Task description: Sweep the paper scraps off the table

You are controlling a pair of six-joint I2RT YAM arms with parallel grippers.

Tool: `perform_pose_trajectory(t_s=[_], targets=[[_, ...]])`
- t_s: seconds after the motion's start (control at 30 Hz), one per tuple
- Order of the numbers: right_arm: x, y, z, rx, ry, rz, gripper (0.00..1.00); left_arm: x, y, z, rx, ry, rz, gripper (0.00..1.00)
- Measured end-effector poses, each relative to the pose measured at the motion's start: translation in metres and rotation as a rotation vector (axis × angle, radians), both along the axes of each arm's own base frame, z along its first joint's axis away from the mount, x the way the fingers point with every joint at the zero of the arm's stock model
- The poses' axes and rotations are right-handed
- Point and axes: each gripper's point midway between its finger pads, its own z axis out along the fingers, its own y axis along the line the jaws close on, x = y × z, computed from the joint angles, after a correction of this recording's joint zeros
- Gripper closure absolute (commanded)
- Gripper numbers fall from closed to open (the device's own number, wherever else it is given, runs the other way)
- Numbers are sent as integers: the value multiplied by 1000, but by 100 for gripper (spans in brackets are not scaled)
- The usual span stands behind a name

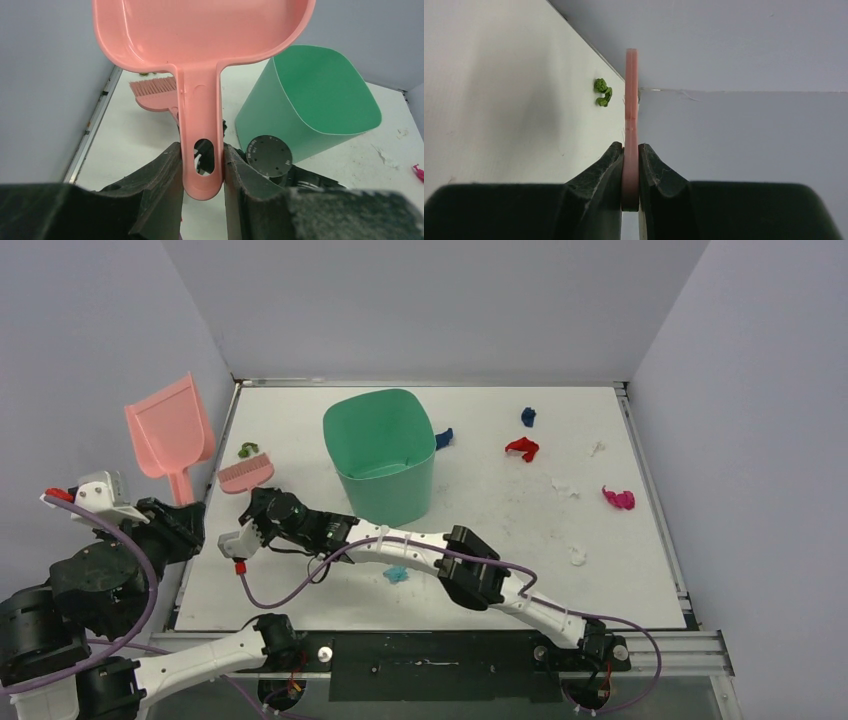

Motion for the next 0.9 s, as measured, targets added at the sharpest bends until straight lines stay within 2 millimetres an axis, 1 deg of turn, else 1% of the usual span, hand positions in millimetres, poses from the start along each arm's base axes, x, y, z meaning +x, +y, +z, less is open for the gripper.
perform_pose_trajectory(t_s=[0.17, 0.23, 0.33, 0.43, 0.6, 0.73, 0.83, 0.9], targets=[[25, 17, -22, 71, -86, -19, 95, 0, -9, -5, 1, 10, -39, 100], [37, 18, -33, 90, -109, -31, 95, 0, -12, -9, 2, 17, -55, 100], [56, 15, -54, 101, -131, -51, 95, 0, -20, -15, 7, 29, -91, 100], [75, 11, -67, 114, -152, -63, 95, 1, -27, -18, 11, 36, -118, 100], [98, 5, -78, 151, -185, -66, 95, 2, -38, -23, 24, 48, -158, 100], [109, 3, -88, 161, -202, -57, 95, 2, -47, -26, 21, 57, -189, 100], [108, 5, -99, 149, -199, -32, 95, 2, -52, -28, 17, 61, -207, 100], [106, 7, -102, 147, -195, -11, 95, 2, -54, -31, 17, 66, -216, 100]])
